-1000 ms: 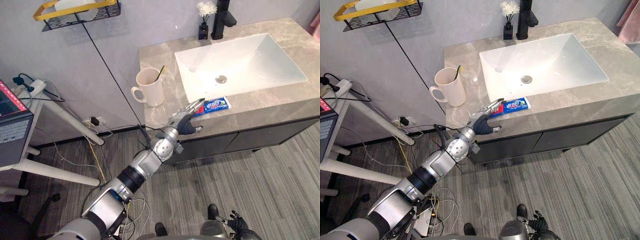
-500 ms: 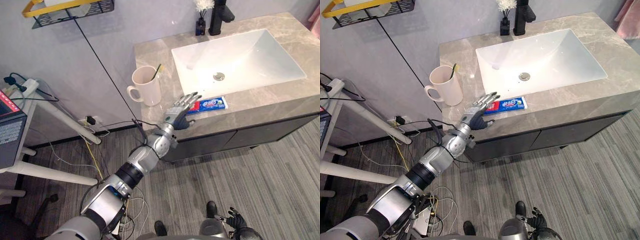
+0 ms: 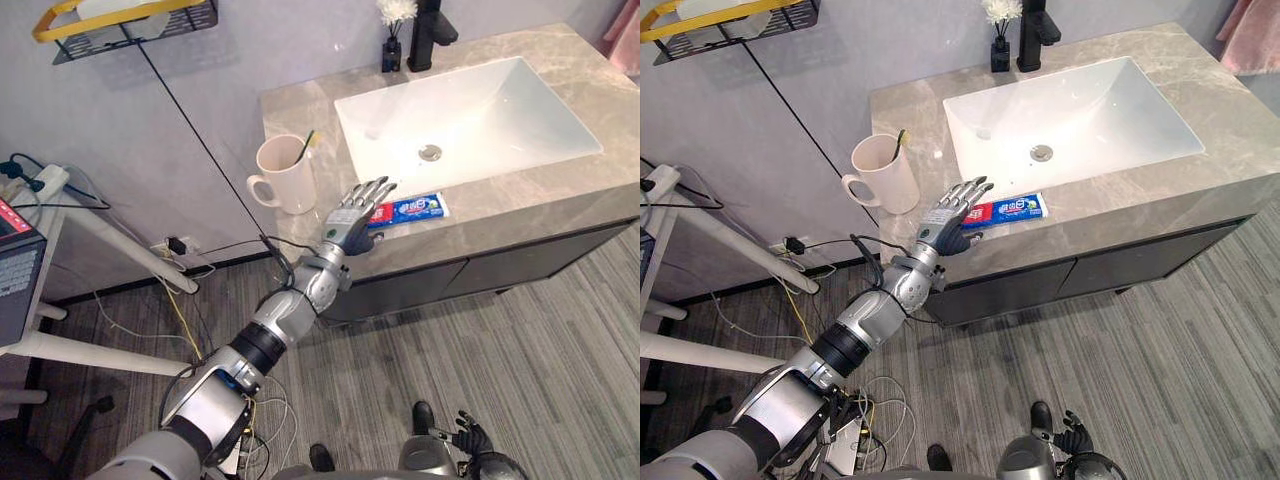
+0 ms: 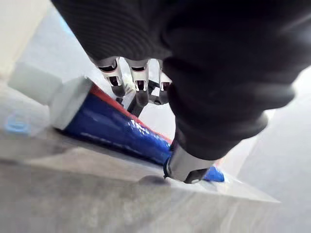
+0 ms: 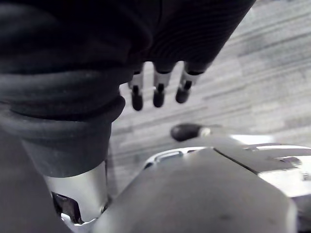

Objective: Organize washtable

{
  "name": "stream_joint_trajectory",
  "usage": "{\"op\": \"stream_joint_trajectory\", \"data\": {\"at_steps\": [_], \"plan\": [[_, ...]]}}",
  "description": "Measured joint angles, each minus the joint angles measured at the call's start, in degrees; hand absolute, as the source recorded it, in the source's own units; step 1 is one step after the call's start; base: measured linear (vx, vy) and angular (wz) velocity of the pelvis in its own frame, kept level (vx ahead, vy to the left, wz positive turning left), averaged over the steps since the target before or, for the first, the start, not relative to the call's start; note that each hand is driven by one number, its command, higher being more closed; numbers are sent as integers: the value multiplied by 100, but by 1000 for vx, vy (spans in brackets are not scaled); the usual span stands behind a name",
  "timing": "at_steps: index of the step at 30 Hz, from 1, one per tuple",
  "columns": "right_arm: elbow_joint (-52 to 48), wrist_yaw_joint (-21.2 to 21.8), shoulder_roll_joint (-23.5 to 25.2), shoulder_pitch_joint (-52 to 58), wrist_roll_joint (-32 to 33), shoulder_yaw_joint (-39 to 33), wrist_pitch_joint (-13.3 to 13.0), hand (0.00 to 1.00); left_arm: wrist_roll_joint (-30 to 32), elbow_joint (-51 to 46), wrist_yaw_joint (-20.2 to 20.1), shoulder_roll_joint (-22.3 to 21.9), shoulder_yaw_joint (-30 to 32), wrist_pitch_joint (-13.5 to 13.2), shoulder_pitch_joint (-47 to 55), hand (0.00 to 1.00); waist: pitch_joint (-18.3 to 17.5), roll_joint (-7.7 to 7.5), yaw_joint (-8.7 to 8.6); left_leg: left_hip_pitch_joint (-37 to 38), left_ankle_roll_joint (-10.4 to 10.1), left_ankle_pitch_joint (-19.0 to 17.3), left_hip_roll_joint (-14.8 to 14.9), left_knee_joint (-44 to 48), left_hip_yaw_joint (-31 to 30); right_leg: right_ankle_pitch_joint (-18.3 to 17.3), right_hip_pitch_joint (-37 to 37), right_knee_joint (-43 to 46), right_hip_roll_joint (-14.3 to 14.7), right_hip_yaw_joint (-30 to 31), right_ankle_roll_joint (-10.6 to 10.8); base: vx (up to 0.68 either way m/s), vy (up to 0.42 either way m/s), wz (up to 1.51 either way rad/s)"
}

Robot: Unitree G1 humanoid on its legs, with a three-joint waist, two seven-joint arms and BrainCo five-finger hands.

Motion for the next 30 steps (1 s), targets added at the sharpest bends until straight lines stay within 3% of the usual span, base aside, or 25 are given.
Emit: {"op": "stream_joint_trajectory", "data": {"at_steps": [9,15,19,24,26,27,29,30], "plan": [[-63,25,-99,-21,142,180,-51,0,376,905,-228,15,-41,-65,-507,0,36,58,-4,-107,-64,-39,149,96,80,23,-197,103,127,143,40,-62,-35,-8],[-319,34,-237,-20,390,527,-96,0,618,1771,-14,-52,513,-118,-895,0,171,11,1,-214,-129,-68,201,155,432,144,-502,78,171,486,146,-124,-38,-25],[-602,27,-253,141,505,629,-125,0,728,2145,180,-30,848,-121,-1130,0,211,-49,85,-387,-169,-52,273,197,708,231,-735,-92,191,692,129,-162,-68,-38],[-918,25,-170,310,515,677,-242,0,740,2593,282,-7,1295,-24,-1413,0,328,-250,146,-413,-250,-2,329,86,1014,213,-947,-101,236,816,152,-143,-76,-26],[-960,22,-175,332,513,677,-292,0,740,2597,303,-16,1431,84,-1423,0,332,-226,154,-410,-316,40,391,-107,1107,-16,-1042,-93,280,798,465,-114,-92,-11],[-964,19,-229,335,515,674,-316,0,739,2623,311,-57,1489,147,-1461,0,329,-71,160,-463,-404,122,550,-197,1126,141,-1109,218,407,815,120,-21,-61,11],[-943,7,-137,357,498,736,-304,0,737,2636,317,-85,1471,171,-1544,0,350,-284,177,-398,-533,271,500,-316,1064,57,-1045,448,437,825,127,56,-102,32],[-942,-1,-145,388,490,767,-309,0,734,2636,312,-88,1479,182,-1568,0,342,-307,214,-402,-531,287,507,-384,1059,47,-1068,415,454,805,117,21,-122,19]]}}
